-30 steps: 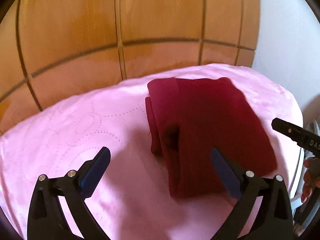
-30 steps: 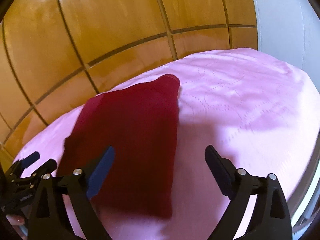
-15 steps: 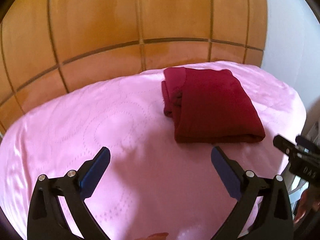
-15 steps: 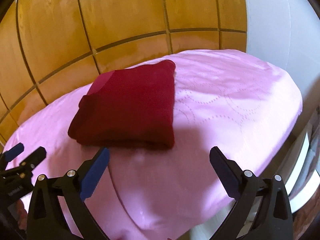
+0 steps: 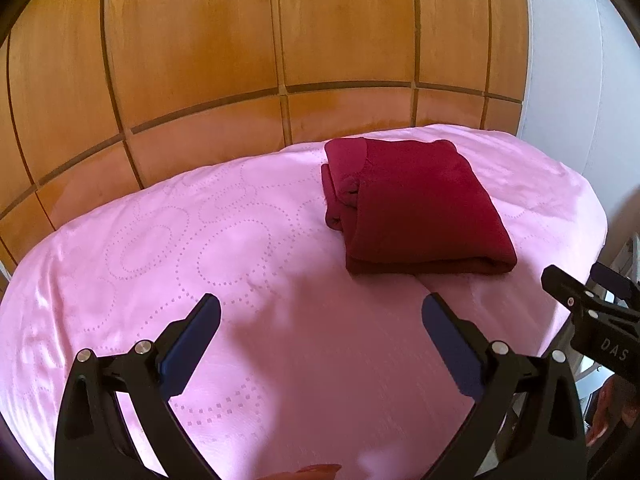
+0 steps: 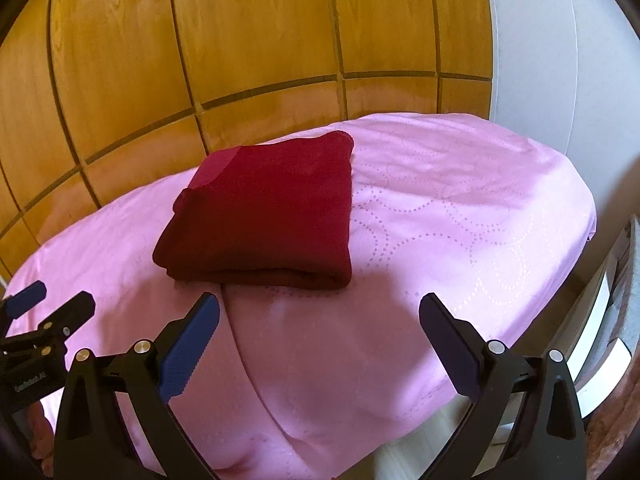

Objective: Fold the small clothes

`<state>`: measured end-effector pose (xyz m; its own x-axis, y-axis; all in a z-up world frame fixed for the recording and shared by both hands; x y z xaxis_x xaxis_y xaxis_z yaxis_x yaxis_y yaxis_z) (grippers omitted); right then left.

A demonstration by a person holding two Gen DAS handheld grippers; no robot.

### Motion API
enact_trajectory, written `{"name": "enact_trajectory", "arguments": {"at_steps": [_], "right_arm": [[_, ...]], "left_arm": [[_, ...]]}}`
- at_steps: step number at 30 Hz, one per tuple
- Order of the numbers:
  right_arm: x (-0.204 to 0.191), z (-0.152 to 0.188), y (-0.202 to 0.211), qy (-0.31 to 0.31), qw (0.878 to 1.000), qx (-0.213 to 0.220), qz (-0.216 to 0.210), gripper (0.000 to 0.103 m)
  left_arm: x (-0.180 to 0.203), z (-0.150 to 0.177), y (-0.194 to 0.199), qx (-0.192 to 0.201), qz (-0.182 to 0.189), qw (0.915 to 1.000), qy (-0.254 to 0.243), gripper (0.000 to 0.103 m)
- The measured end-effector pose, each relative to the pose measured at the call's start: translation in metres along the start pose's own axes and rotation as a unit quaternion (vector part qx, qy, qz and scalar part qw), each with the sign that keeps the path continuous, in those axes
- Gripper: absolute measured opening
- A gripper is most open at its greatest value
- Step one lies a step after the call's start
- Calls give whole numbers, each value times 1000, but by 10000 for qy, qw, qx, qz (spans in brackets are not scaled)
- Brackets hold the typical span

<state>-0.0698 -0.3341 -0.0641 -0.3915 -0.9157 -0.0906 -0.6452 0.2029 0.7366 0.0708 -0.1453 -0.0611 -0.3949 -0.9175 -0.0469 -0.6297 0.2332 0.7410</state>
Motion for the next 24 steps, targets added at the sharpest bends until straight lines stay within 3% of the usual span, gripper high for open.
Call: {"name": "enact_trajectory", "arguments": {"at_steps": [24], "right_arm": [[7, -5, -2, 7, 10000, -6, 30, 99]], "left_arm": [[6, 2, -1, -82, 65, 9999, -28, 101]]}}
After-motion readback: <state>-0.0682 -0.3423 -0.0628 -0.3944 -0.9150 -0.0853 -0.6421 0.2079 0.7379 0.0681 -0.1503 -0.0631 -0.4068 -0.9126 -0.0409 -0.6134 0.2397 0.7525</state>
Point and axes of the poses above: each gripper's, at about its wrist camera, not at the fingertips, and y roughly against the way its jaws point, x to its right, z to its underside, the point moved 5 cm from there along -y, roughly the way its jaws point, and after that the axes turned 8 degrees about -x, right-handed, at the moved point
